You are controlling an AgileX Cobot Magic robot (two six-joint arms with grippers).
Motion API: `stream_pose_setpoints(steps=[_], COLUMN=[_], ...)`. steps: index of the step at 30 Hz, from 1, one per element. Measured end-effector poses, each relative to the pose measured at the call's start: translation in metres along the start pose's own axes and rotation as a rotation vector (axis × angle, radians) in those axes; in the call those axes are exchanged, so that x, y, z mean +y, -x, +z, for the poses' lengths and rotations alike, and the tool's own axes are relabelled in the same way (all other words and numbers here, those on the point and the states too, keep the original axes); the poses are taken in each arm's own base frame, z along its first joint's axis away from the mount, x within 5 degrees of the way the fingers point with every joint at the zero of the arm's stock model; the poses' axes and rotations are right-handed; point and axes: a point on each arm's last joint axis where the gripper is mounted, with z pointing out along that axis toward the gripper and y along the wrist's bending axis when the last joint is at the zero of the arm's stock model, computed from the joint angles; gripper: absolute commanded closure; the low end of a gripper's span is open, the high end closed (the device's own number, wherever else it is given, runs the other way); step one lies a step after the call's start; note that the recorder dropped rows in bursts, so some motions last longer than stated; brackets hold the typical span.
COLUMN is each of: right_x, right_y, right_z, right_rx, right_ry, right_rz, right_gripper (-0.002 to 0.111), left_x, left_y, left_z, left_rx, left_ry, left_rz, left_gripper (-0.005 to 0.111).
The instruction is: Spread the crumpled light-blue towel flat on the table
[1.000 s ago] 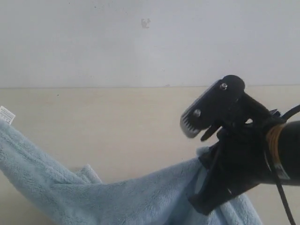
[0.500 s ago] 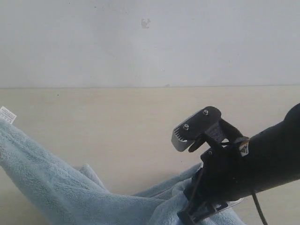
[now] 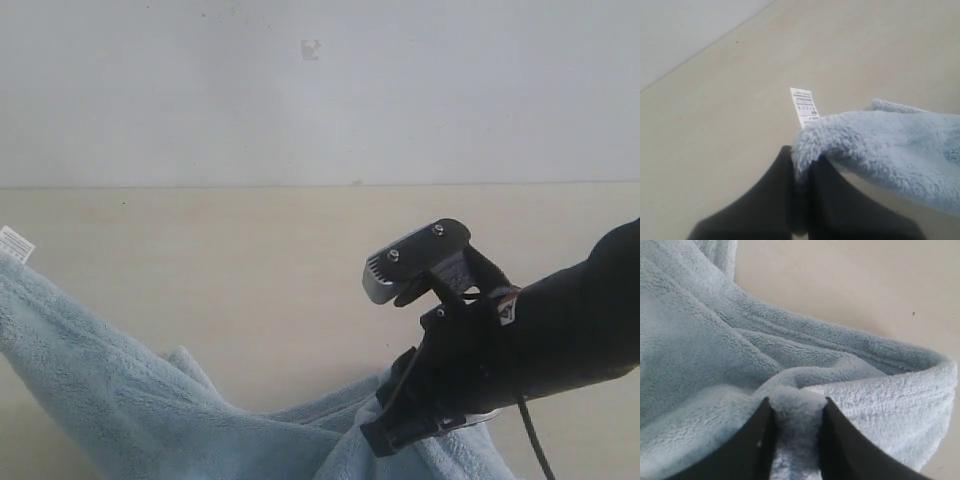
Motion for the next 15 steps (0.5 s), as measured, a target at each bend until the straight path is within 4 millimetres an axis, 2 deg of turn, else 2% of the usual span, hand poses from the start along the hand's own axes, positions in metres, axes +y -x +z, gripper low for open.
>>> stream_pose_setpoints(steps=[5,6,9,10,15], right_x=[0.000,0.000,0.000,0.000,0.002], right_y=[0.000,0.000,0.002,0.003,0.011], right_z=[0.000,0.000,-0.002,-0.004,-0.037], right_rx=[-0.002,-0.004,-0.022,-0.034,-0.157], right_ry=[-0.001,-0.002,-0.006,-0.007,-0.014], right_rz=[0.005,0.005,0.004,0.003,0.002], right_gripper=[0.084,0.088,0.109,0.108,0.108], left_x=[0.000,0.000,0.000,0.000,0.000], left_y=[0.000,0.000,0.000,0.000,0.000], left_z=[0.000,0.000,0.000,0.000,0.000], left_rx=[0.000,0.000,0.000,0.000,0.000], left_ry=[0.000,0.000,0.000,0.000,0.000], left_rz=[0.000,0.000,0.000,0.000,0.000], left_gripper=[0.103,0.103,0.103,0.103,0.103])
